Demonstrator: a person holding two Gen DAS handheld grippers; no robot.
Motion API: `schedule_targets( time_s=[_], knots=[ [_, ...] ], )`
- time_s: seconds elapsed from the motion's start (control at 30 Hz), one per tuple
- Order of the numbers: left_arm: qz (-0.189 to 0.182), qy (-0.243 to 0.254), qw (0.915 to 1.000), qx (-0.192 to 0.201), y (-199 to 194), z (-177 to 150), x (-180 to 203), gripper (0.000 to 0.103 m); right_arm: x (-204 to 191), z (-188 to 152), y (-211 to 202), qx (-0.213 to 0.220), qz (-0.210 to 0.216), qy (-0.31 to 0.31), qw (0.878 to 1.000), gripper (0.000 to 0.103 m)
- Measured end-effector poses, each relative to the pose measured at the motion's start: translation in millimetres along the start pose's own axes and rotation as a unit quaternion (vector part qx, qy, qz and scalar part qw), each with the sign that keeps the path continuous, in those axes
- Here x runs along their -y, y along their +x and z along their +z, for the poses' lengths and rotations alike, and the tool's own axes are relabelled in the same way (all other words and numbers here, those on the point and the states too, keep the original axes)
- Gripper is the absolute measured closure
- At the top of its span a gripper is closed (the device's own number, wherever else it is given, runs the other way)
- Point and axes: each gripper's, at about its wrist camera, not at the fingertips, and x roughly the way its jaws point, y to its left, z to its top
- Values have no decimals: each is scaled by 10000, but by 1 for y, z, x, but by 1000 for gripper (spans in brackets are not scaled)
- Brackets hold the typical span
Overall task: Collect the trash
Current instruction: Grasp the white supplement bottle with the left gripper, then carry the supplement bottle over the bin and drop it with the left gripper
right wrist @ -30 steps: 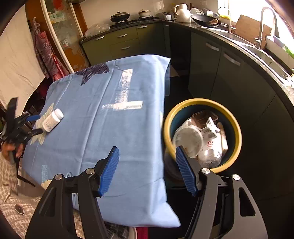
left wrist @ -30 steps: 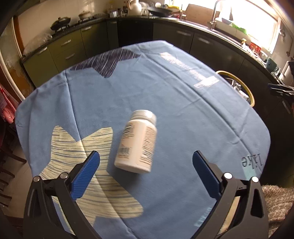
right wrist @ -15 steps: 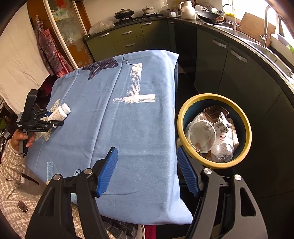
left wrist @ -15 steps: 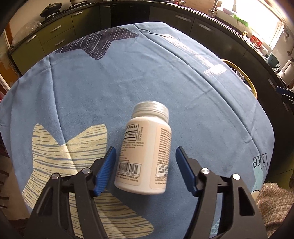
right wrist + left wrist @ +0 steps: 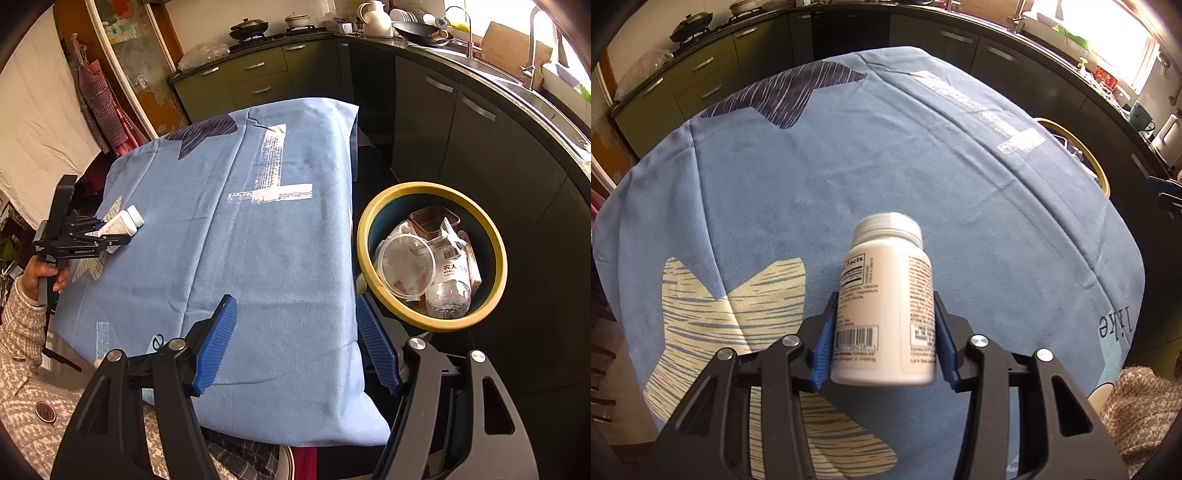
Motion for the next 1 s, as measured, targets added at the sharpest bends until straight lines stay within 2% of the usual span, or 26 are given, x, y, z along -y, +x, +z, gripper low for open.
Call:
schedule_targets(
  time_s=[0.3, 0.47, 0.6, 0.73, 0.87, 1.0],
  knots=[
    [-31, 234, 9995, 200, -21, 12, 22, 58, 7, -4, 2, -10, -2, 53, 10000, 36],
    [-144, 479, 9983, 314, -33, 26, 47, 58, 12, -7, -4, 43, -100, 102, 9999, 36],
    [-395, 892, 9946, 350, -38, 53, 89, 58, 22, -11, -20, 187, -308, 200, 9991, 36],
    [-888, 1403, 9858, 268, -29, 96, 148, 58, 41, -20, -39, 377, -463, 416, 9973, 36],
    [-1152, 1925, 9743, 197, -1, 144, 218, 58, 65, -33, -48, 473, -483, 667, 9955, 36],
    [-1404, 2049, 9687, 7, 40, 190, 270, 58, 89, -49, -55, 520, -474, 917, 9933, 36]
  ],
)
